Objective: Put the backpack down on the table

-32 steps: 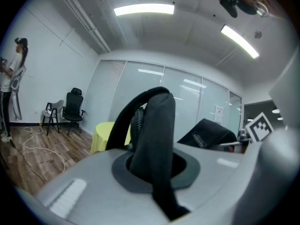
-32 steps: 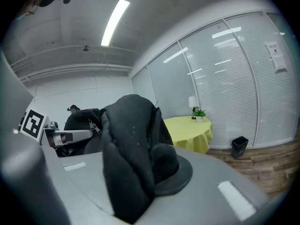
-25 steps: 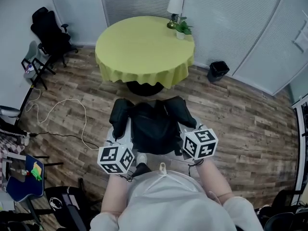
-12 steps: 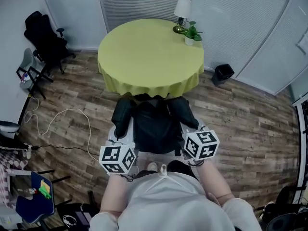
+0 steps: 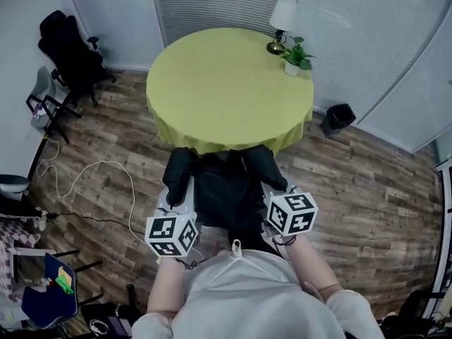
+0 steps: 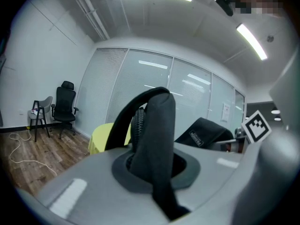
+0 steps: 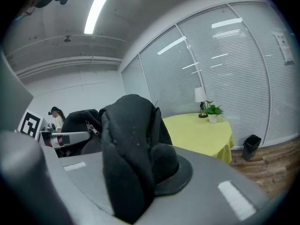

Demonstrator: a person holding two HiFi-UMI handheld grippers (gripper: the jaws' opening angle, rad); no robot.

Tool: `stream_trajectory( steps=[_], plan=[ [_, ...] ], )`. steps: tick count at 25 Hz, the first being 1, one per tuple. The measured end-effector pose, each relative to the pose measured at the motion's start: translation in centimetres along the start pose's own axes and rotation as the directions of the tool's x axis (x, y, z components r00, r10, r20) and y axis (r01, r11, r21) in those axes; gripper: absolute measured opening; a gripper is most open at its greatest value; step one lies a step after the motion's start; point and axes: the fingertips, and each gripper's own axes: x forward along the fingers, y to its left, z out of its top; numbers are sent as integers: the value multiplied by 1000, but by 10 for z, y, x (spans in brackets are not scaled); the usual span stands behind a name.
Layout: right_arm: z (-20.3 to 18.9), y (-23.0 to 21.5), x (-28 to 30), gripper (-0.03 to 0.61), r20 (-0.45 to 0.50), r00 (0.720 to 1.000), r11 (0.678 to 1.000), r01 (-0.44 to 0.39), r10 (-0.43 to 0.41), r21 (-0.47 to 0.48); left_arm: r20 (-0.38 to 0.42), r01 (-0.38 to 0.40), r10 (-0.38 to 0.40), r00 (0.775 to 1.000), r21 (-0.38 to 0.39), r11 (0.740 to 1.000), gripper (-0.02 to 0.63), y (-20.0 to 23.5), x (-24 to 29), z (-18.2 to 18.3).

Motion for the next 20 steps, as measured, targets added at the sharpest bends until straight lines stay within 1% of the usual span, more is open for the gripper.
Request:
stream_trajectory(
  steps=[3, 9, 14, 17, 20],
  plan=[
    [19, -25, 35, 29, -2, 1000, 1000, -30, 30, -3, 2, -23, 23, 1000, 3, 1000, 21, 4, 42, 12],
    [82, -85, 104, 29, 13, 996, 996, -83, 84, -24, 33, -72, 72, 997, -3, 997, 23, 5, 139, 52],
    [127, -135, 152, 29, 12, 992, 990, -125, 126, -57, 59, -104, 105, 993, -15, 994, 23, -2, 210, 77],
    [148, -154, 183, 29, 10, 989, 987, -146, 147, -67, 67, -121, 122, 990, -19, 993, 23, 2, 243, 88],
    [157, -169, 211, 29, -7, 988, 986, -154, 154, -58, 46, -125, 126, 991, -20, 992, 23, 10, 274, 93]
  ],
)
